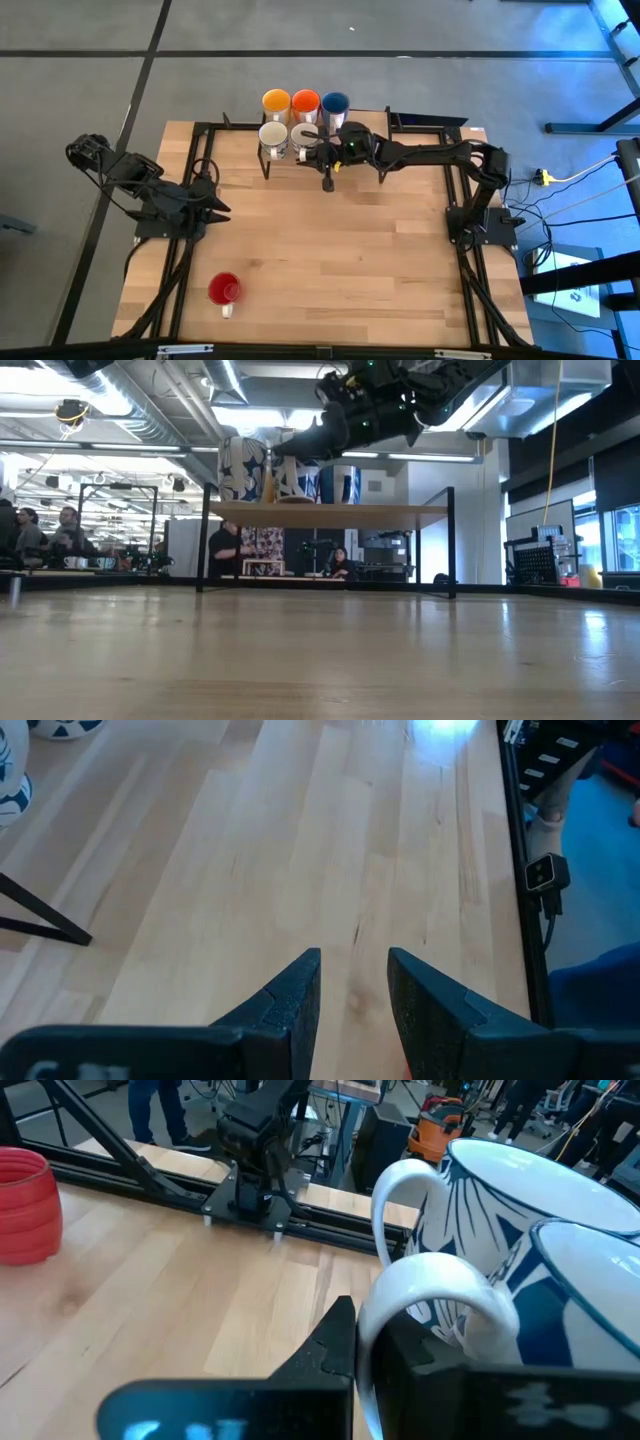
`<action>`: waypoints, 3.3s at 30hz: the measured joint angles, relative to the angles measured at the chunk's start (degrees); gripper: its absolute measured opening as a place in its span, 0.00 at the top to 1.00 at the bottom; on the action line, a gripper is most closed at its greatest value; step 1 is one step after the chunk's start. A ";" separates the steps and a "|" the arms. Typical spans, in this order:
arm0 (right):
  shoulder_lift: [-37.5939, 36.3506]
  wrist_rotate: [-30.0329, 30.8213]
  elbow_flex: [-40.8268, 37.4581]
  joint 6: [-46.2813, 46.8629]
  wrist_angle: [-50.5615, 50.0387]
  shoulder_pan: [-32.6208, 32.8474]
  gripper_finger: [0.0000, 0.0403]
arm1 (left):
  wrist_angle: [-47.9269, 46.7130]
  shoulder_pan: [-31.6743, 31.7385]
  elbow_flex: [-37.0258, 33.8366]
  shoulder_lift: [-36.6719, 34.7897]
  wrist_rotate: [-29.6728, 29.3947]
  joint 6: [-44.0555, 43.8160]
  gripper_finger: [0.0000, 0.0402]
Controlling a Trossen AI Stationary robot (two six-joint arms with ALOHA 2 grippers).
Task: Place coffee mugs
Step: Put the blue patterned mug on the shelf, then put the red mug on the shelf
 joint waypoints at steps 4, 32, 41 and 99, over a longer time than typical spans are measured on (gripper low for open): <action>0.00 0.04 0.00 -0.94 -0.50 0.00 0.99 | 0.02 0.00 0.00 0.00 0.00 0.02 0.72; 1.62 5.58 0.63 0.90 -1.78 0.15 0.89 | 0.20 0.01 0.00 0.00 0.46 -0.07 0.72; 1.62 7.50 0.63 3.75 -1.99 0.13 0.69 | 0.20 0.00 0.00 0.00 0.44 -0.02 0.72; 1.38 34.56 16.60 48.20 -35.06 38.40 0.60 | 0.23 -0.09 0.00 10.59 9.29 2.25 0.58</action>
